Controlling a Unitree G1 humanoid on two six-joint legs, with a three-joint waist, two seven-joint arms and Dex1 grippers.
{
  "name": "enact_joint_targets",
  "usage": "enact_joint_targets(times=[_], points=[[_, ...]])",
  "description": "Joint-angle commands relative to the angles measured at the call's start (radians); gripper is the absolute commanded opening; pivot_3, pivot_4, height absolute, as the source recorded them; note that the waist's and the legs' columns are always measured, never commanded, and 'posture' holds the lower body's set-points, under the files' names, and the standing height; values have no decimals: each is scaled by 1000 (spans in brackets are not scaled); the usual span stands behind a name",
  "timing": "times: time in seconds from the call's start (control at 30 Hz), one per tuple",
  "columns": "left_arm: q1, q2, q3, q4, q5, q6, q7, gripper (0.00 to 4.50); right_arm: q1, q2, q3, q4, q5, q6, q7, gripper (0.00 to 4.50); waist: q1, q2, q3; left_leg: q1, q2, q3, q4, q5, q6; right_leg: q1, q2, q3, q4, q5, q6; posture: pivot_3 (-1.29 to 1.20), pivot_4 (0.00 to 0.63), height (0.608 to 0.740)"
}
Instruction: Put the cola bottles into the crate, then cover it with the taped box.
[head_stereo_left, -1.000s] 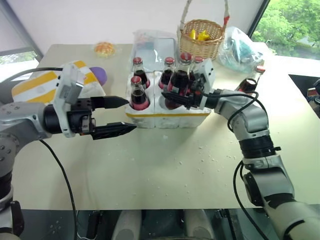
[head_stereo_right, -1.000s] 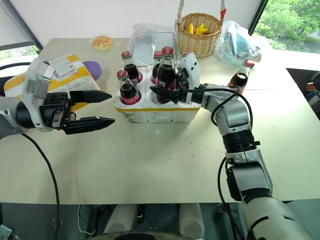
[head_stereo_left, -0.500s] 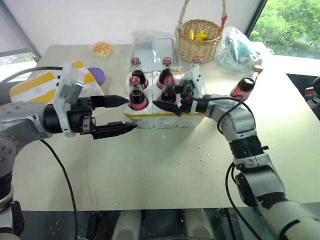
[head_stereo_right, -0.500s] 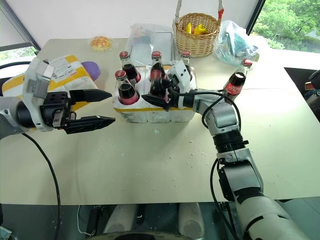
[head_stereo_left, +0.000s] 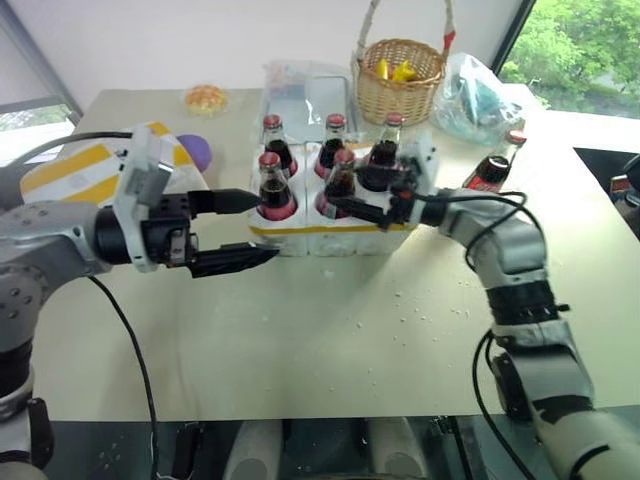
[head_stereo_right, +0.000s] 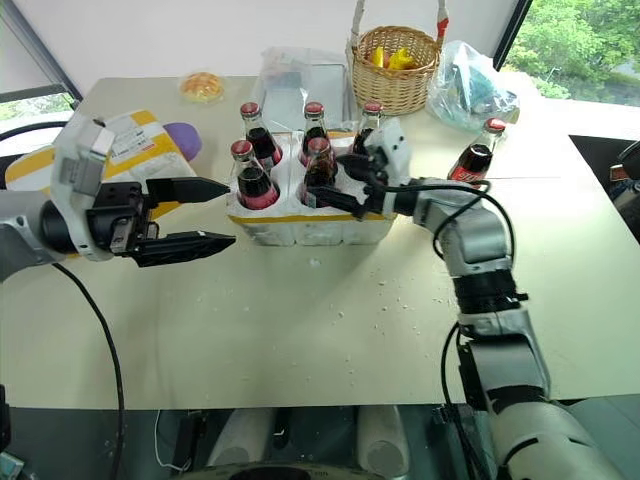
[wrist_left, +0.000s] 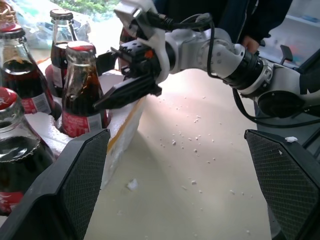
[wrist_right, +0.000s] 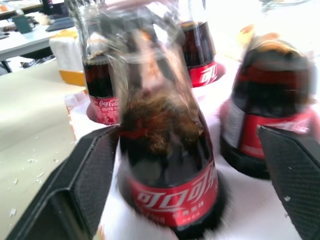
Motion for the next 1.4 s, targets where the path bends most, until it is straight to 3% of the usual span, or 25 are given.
enact_joint_targets(times=[0.03,0.27,0.5,0.8,1.4], points=[[-42,-4,-15,32,27,-35,-29,4500,90,-93,-143,-209,84,107,-50,4451,12,0,0,0,0,0,0,0,0,0,0,0,0,0,0,0,150,737],[-93,-24,-66,93,79,-64,-78,4500,326,-202,-343,-440,180,258,-156,4451,15,0,0,0,0,1,0,0,0,1,0,0,0,0,0,0,150,737],[-128,-46,-93,128,117,-80,-108,4500,493,-256,-468,-449,141,250,-239,4451,16,-1,0,0,0,1,1,0,0,1,0,0,-1,0,-1,0,150,737],[-132,-53,-94,129,131,-77,-113,4500,354,-215,-433,-162,41,107,-384,4451,11,-1,0,1,1,2,2,0,0,1,0,1,-1,-1,-2,0,150,737],[-93,-23,-42,83,107,-46,-66,4500,50,-127,-285,331,-62,-157,-366,4451,9,-1,0,1,1,2,1,0,0,1,0,1,-1,0,0,0,150,737]])
